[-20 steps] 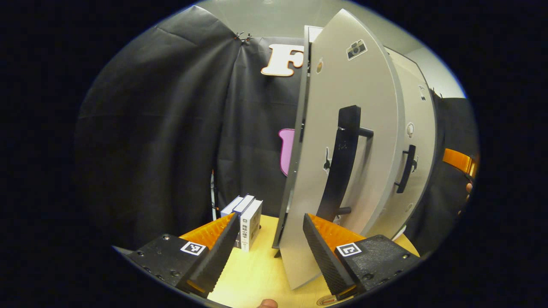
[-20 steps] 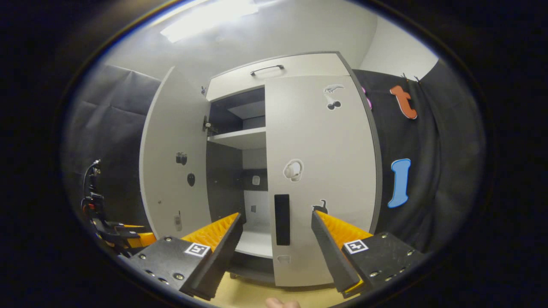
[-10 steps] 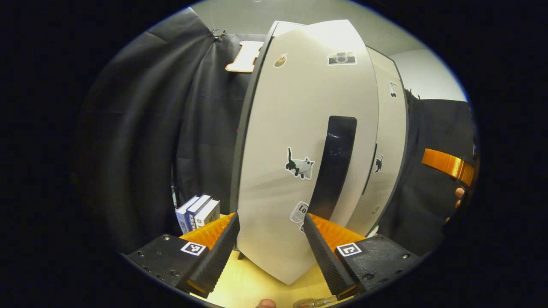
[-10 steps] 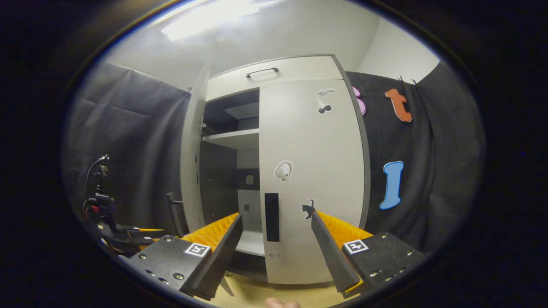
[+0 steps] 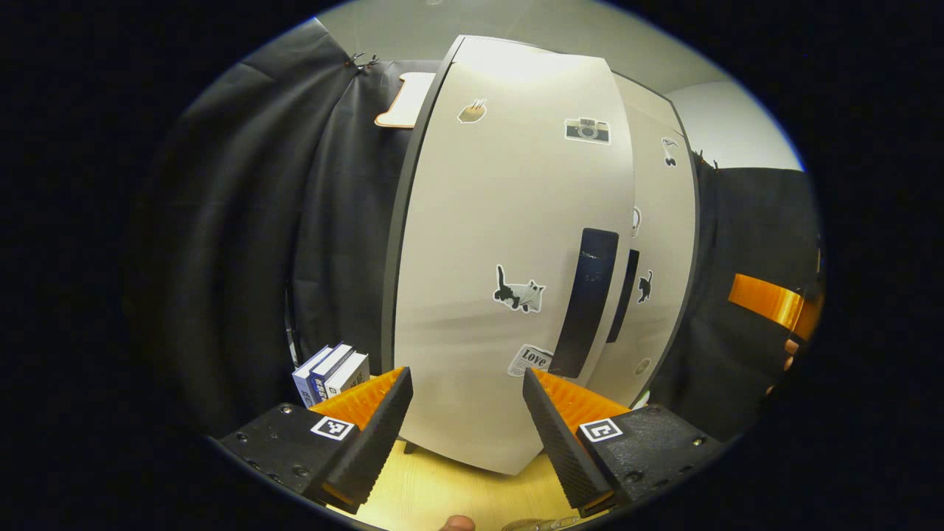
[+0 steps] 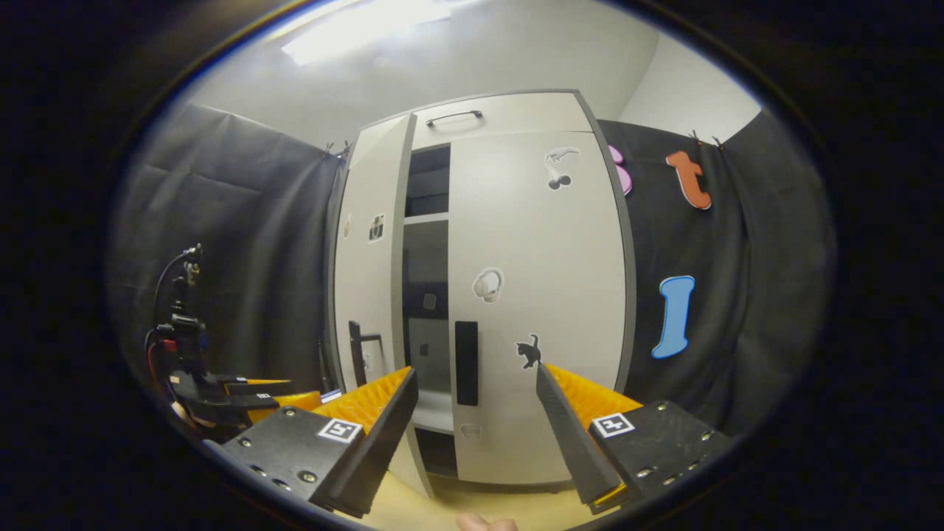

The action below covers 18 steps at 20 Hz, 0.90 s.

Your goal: Grasp the bottle in the cabinet with the left hand and place it on the coaster, then close the right door with the right hand and the left door with the left hand.

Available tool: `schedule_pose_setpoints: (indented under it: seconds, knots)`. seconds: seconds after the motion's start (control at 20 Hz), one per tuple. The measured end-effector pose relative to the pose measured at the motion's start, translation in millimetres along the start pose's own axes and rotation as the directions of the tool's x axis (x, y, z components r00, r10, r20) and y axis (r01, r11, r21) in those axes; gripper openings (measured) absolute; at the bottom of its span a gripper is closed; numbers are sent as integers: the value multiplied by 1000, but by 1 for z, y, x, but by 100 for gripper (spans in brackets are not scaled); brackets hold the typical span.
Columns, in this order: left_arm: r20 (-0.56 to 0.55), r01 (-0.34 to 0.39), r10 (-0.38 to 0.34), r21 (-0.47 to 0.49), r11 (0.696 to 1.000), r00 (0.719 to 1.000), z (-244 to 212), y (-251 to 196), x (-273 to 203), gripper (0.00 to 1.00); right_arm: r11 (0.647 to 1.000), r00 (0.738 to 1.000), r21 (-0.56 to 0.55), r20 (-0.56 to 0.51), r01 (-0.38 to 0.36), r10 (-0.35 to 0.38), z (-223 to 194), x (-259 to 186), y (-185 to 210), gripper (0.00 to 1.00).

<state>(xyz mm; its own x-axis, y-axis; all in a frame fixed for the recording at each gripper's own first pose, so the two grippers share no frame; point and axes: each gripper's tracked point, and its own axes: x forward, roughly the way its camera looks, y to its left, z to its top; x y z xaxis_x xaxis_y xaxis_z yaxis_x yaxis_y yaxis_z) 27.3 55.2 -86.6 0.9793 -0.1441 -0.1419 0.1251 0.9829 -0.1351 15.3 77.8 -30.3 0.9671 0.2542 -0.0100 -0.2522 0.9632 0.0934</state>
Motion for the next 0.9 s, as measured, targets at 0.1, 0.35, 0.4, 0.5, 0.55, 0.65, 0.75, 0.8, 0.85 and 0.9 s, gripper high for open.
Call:
schedule_pose_setpoints:
  seconds: [0.1,0.35,0.4,0.5,0.55,0.65,0.75,0.8,0.85,0.9]
  knots:
    - [3,0,0,4,1000,1000,1,-1,-1,95,1000,1000,-7,2,-2,2,0,-1,1,98]
    - [11,7,-7,19,1000,1000,5,-7,-3,95,1000,1000,-13,5,-5,5,0,-3,3,98]
    - [12,9,-9,21,1000,1000,6,-9,-3,95,1000,1000,-13,4,-4,4,0,-4,2,98]
    - [12,14,-14,27,1000,1000,6,-11,-5,95,1000,1000,-11,4,-3,3,0,-7,1,98]
    - [14,16,-16,30,999,1000,8,-12,-7,95,1000,1000,-10,4,-1,1,0,-8,0,98]
    - [16,18,-19,35,999,1000,10,-16,-10,95,1000,1000,-11,6,2,-2,1,-11,-1,98]
    - [18,19,-19,37,999,1000,12,-19,-13,95,1000,1000,-13,6,3,-3,2,-13,-2,98]
    - [20,20,-20,37,999,1000,13,-20,-14,95,1000,1000,-14,7,3,-3,2,-15,-2,98]
    - [22,22,-23,36,999,1000,15,-22,-16,95,1000,1000,-14,7,3,-3,3,-19,-2,98]
    - [23,23,-24,37,999,999,16,-23,-17,95,1000,1000,-15,8,3,-3,3,-20,-2,98]
